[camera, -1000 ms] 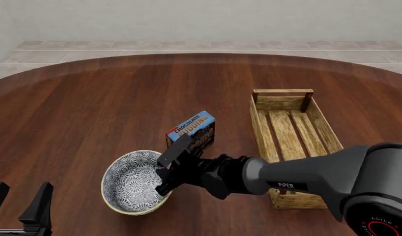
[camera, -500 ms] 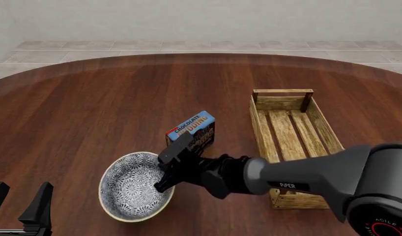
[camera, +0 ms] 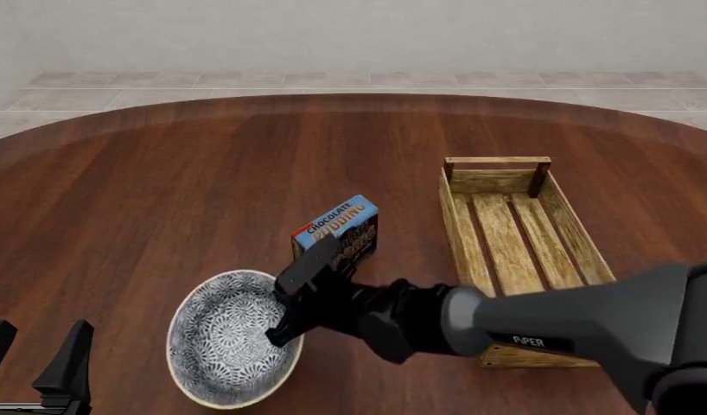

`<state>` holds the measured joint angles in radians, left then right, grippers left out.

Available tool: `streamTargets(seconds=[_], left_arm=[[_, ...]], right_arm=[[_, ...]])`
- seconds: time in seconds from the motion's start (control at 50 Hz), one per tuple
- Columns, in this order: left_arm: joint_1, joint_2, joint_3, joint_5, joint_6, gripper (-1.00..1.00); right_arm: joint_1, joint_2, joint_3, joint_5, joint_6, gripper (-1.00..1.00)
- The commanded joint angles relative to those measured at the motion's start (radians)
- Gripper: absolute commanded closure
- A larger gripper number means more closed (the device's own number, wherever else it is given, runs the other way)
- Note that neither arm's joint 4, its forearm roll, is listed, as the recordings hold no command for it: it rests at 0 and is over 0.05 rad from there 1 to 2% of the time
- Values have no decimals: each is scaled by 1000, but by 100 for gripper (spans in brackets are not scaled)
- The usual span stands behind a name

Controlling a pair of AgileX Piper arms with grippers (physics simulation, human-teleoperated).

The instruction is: Pick up the bowl on the left and put it in the tray.

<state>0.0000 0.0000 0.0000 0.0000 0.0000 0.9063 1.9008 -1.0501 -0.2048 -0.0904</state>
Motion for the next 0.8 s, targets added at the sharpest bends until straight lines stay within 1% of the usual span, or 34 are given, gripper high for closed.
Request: streamTargets(seconds=[0.02,0.28,0.36,0.44,0.52,0.6,0.8], left_arm=[[0,0,0,0,0,-100],[0,0,0,0,0,-100],[0,0,0,0,0,-100],[0,0,0,0,0,-100],[0,0,0,0,0,-100],[0,0,0,0,0,-100],[0,0,0,0,0,-100]], right_arm=[[40,-6,56,-9,60,100],[55,-40,83,-19,89,100],[64,-58,94,-21,112,100],[69,-68,103,-25,117,100],[53,-92,98,-16,115,100],[51,-133,103,-5,125,100],[45,-171,116,-4,132,100]])
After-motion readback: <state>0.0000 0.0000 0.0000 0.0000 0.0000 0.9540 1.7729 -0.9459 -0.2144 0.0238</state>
